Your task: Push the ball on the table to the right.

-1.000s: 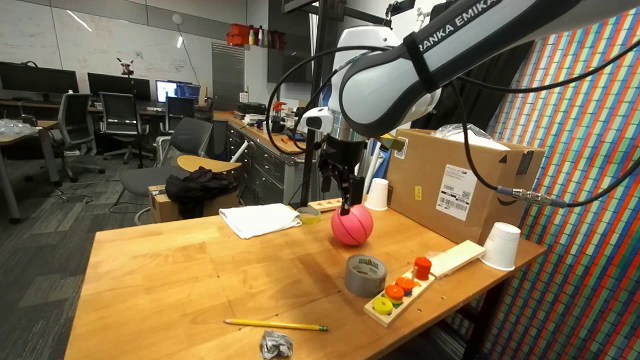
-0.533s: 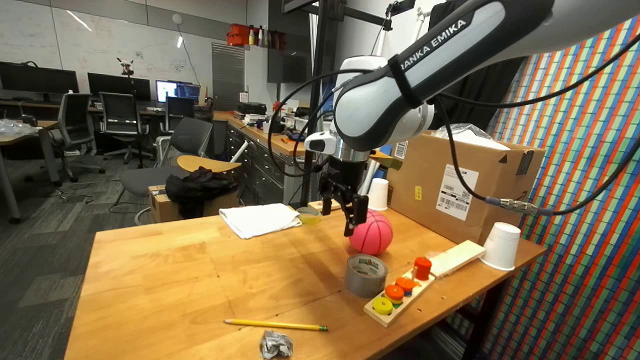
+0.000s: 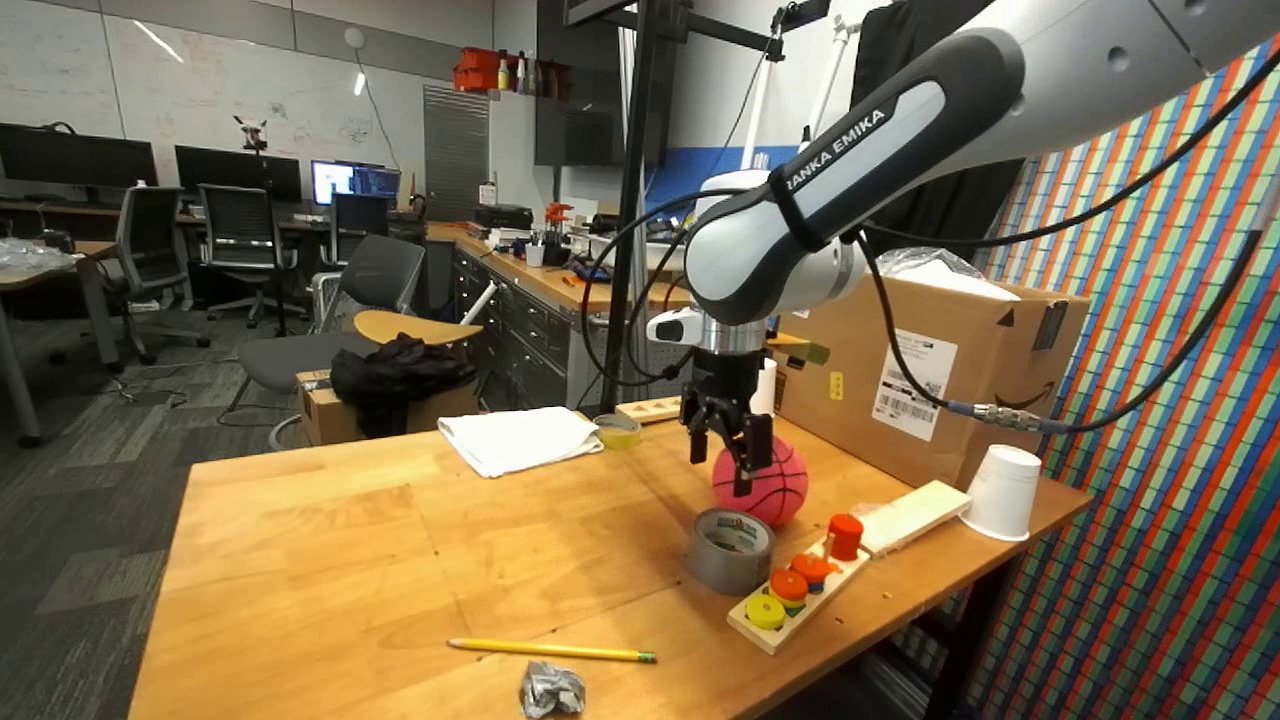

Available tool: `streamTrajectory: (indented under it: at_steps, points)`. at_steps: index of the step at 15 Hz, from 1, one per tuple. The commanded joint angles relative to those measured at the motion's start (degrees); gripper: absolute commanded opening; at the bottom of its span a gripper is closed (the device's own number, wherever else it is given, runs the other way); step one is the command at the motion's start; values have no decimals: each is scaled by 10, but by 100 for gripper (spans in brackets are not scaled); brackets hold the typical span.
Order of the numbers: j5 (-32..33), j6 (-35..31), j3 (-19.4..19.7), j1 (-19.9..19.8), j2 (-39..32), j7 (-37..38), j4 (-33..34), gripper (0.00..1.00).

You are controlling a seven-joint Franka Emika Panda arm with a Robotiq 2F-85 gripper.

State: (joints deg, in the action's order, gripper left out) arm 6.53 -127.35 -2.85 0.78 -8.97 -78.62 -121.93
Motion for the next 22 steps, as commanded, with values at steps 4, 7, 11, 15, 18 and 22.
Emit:
streamTrajectory:
  at_steps: [4,7,11,15,18,22]
  points:
    - [144,-42,36,-25,-31,-40,48,100]
    - [240,-85,66,-43,-20,-41,63,100]
    - [347,-206,96,-59,-14,22,60,100]
    - [485,-322,121,-61,-10,149,52,100]
    - [580,-369,141,-47,-3,290,56,100]
    - [486,-363,93,-47,43,297,-7,100]
